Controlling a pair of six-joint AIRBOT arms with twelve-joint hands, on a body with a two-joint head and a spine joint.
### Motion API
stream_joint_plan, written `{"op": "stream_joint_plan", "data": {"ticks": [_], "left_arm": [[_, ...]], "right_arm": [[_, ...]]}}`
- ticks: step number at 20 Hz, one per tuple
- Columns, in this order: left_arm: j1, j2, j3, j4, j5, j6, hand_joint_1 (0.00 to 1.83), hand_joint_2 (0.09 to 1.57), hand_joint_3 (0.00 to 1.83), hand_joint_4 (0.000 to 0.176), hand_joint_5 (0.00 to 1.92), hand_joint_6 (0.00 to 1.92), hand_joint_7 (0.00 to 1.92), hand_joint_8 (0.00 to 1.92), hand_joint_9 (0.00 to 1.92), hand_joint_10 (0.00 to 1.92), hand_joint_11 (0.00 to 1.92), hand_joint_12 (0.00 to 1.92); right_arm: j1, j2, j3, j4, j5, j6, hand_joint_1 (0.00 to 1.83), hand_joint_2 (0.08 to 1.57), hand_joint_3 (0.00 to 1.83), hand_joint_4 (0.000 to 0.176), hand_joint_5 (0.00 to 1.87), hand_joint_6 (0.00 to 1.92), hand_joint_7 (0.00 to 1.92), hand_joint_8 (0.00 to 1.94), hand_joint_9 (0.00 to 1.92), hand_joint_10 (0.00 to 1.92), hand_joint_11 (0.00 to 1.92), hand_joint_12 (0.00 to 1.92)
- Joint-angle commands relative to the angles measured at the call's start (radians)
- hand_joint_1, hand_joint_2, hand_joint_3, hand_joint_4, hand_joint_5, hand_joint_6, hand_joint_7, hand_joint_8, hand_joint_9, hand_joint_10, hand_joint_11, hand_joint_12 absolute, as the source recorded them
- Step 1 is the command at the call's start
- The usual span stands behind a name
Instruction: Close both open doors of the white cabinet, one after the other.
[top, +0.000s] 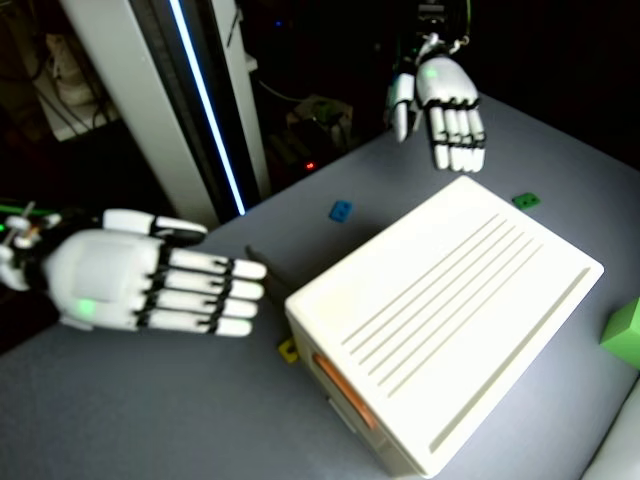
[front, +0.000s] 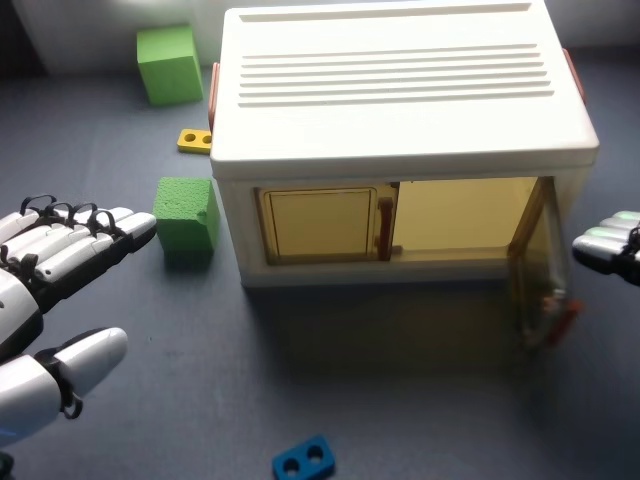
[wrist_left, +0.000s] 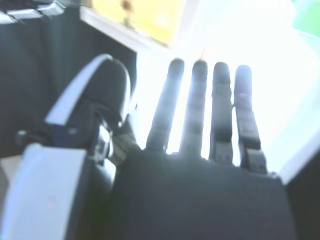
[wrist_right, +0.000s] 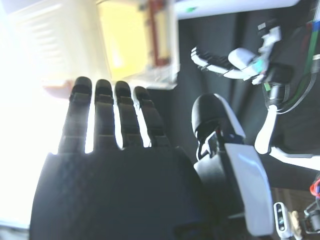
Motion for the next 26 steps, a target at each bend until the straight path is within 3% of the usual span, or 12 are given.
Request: {"op": "stream_joint_plan", "data": {"ticks": [1,4,9,10,24,26], "left_arm": [[-0.002,0.004,-0.003,0.01,-0.134,-0.003,0.0,1.57,0.17,0.0,0.11,0.0,0.12,0.0,0.16,0.0,0.0,0.59],[-0.001,0.004,-0.004,0.008,-0.135,-0.003,0.0,1.57,0.18,0.0,0.11,0.0,0.11,0.0,0.14,0.0,0.0,0.53],[0.002,0.004,-0.005,0.009,-0.131,-0.003,0.0,1.57,0.18,0.0,0.13,0.0,0.14,0.0,0.16,0.0,0.0,0.63],[0.003,0.004,-0.005,0.009,-0.13,-0.003,0.0,1.57,0.13,0.0,0.12,0.0,0.13,0.0,0.15,0.01,0.0,0.57],[0.007,0.003,-0.005,0.01,-0.124,-0.004,0.0,1.57,0.17,0.0,0.13,0.0,0.15,0.01,0.18,0.01,0.0,0.57],[0.007,-0.001,-0.004,0.01,-0.124,-0.007,0.0,1.57,0.17,0.0,0.11,0.0,0.12,0.0,0.15,0.0,0.0,0.49]], "right_arm": [[0.014,-0.003,0.006,0.013,0.096,0.017,0.0,1.42,0.0,0.0,0.0,0.0,0.0,0.0,0.0,0.0,0.0,0.0],[0.044,-0.016,0.015,-0.023,0.073,0.03,0.0,1.42,0.0,0.0,0.0,0.0,0.0,0.0,0.0,0.0,0.0,0.0],[0.091,-0.035,0.03,-0.073,0.038,0.049,0.0,1.43,0.0,0.0,0.0,0.0,0.0,0.0,0.0,0.0,0.0,0.0],[0.097,-0.041,0.033,-0.076,0.037,0.052,0.0,1.43,0.0,0.0,0.0,0.0,0.0,0.0,0.0,0.0,0.0,0.0],[0.223,-0.144,0.079,-0.168,0.018,0.104,0.0,1.47,0.01,0.0,0.0,0.0,0.0,0.0,0.0,0.0,0.0,0.0],[0.237,-0.157,0.087,-0.174,0.015,0.111,0.0,1.48,0.01,0.0,0.0,0.0,0.0,0.0,0.0,0.0,0.0,0.0]]}}
